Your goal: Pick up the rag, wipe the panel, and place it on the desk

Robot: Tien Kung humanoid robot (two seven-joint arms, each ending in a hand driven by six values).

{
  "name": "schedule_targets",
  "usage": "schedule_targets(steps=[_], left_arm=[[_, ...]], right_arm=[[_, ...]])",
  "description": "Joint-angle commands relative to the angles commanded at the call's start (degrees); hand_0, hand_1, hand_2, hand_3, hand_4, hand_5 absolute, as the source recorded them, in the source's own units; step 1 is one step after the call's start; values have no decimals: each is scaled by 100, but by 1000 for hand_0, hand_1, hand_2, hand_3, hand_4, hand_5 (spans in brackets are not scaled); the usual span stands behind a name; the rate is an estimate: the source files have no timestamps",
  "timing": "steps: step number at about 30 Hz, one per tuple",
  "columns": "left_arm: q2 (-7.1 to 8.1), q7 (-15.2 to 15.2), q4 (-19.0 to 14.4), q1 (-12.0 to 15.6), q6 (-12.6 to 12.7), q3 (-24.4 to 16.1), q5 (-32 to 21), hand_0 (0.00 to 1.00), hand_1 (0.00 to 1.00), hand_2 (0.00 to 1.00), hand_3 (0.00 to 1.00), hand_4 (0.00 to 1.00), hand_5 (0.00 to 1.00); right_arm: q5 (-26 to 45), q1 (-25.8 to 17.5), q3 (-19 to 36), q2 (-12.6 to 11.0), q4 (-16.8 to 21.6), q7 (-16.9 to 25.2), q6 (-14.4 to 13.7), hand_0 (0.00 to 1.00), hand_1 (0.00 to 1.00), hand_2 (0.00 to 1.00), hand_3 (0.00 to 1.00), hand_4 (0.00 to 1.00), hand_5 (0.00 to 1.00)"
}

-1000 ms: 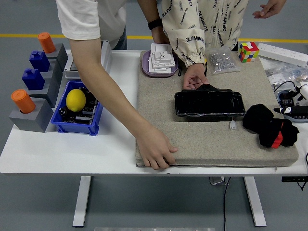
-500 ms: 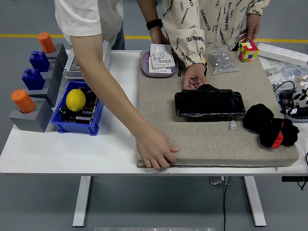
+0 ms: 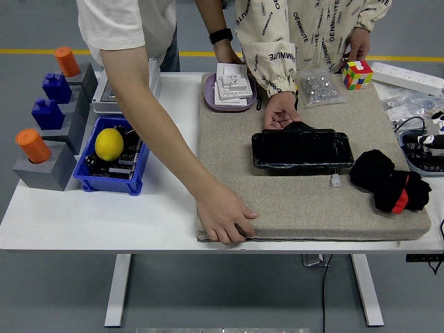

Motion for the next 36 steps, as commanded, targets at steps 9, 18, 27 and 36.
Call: schedule_targets(steps=[9, 18, 27, 36], left_arm=[[10, 4, 0, 9, 1, -8, 23, 643, 691, 733, 564, 592, 468], [-1, -15, 0, -22, -8, 19, 7, 643, 692, 733, 564, 592, 467], [-2, -17, 0, -44, -6, 17, 6, 643, 692, 733, 565, 592, 468], [-11, -21, 0, -41, -10, 12, 12, 643, 692, 733, 565, 593, 470]], right_arm=[[2121, -173, -439, -53, 269, 241, 14, 665, 625, 698, 697, 998, 680], [3294, -467, -300, -100, 805, 156, 140, 670, 630, 704, 701, 998, 681], [2971, -708, -265, -115, 1005, 164, 119, 671, 631, 706, 701, 998, 689], [2341, -869, -285, -88, 1156, 126, 72, 678, 631, 710, 703, 998, 686]])
